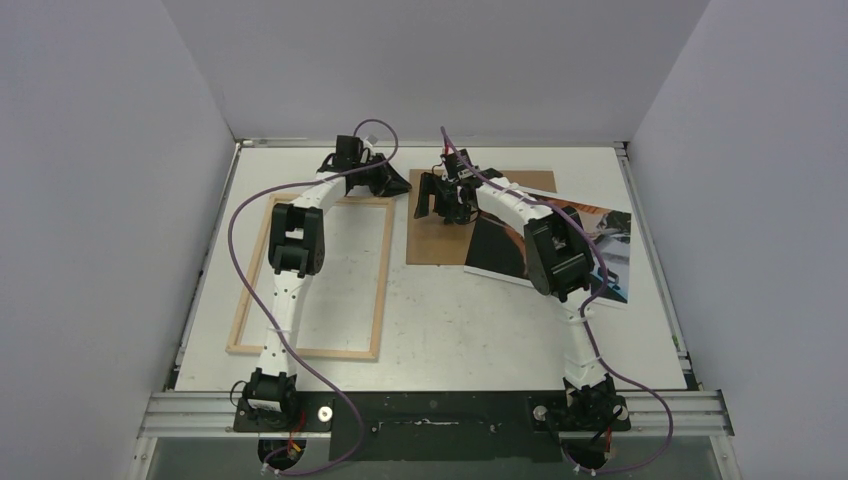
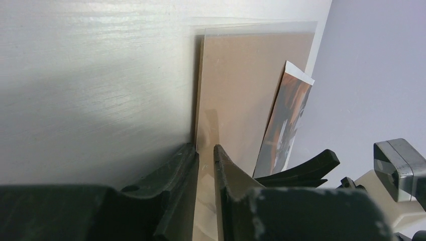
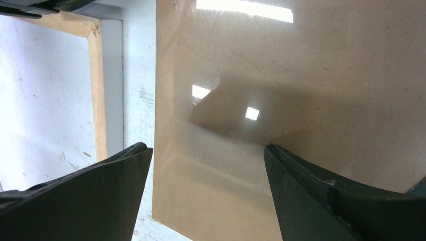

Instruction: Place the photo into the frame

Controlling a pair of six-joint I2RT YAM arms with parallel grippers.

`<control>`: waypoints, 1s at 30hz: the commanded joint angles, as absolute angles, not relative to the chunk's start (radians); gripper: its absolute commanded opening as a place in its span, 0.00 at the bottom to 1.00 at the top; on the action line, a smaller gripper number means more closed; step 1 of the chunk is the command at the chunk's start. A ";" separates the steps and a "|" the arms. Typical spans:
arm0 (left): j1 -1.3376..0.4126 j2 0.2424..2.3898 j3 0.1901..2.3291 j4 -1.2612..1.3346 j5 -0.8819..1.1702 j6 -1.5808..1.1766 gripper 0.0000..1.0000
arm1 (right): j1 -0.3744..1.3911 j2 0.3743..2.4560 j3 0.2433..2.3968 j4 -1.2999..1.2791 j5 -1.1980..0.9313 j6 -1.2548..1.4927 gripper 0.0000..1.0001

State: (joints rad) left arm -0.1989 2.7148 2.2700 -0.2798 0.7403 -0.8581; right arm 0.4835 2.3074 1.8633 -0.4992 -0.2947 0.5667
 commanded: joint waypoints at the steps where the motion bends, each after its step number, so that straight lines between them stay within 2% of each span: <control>1: -0.225 2.674 2.251 -0.224 0.793 -0.888 0.14 | 0.497 2.366 1.809 -0.570 -0.324 0.594 0.85; 30: -0.239 2.561 2.132 -0.086 0.738 -0.838 0.14 | 0.487 2.411 1.810 -0.590 -0.333 0.591 0.84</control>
